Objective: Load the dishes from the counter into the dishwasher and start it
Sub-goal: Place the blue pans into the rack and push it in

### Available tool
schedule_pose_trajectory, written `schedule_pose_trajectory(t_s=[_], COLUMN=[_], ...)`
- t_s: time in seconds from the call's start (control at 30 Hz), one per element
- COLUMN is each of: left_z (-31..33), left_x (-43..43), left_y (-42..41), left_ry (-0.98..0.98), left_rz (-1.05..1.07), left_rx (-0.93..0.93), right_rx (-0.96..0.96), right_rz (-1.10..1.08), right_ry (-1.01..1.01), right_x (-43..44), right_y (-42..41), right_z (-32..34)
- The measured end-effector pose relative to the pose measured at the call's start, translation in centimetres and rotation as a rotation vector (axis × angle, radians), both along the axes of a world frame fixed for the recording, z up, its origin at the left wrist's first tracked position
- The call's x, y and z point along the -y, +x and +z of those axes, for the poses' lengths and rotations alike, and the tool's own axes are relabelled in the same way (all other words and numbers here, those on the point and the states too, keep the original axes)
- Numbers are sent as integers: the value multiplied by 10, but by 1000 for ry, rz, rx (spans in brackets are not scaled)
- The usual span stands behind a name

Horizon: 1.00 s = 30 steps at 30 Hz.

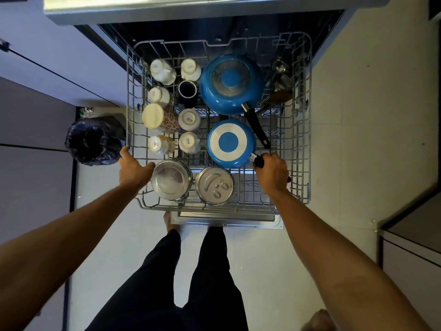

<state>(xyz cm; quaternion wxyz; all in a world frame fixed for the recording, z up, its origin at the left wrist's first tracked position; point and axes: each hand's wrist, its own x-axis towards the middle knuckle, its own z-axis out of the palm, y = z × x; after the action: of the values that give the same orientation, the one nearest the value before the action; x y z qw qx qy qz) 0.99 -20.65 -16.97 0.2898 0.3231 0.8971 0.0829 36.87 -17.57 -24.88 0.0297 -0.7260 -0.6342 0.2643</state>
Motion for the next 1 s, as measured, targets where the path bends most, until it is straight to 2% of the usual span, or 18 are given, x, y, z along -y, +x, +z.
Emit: schedule_pose_trajectory(t_s=[0.2, 0.37, 0.53, 0.63, 0.77, 0.87, 1.0], left_z=[-2, -1, 1, 4, 12, 22, 25], left_x=[0, 1, 3, 12, 31, 46, 76], left_y=[-4, -8, -6, -4, 4, 13, 26], left_ry=[-1, 19, 55, 69, 109, 116, 190], left_rz=[1, 19, 53, 64, 40, -44, -347], left_rx=[19, 77, 98, 113, 64, -24, -132], right_rx=[5, 52, 10, -32, -153, -172, -236], right_rz=[-84, -47, -111, -135, -284, -256, -94], right_ry=[-36, 16, 38, -10, -159, -204, -213], right_x=[3, 17, 38, 50, 62, 74, 96], right_y=[-6, -7, -11, -14, -22, -30, -45], right_z=[8, 24, 31, 37, 42, 45, 49])
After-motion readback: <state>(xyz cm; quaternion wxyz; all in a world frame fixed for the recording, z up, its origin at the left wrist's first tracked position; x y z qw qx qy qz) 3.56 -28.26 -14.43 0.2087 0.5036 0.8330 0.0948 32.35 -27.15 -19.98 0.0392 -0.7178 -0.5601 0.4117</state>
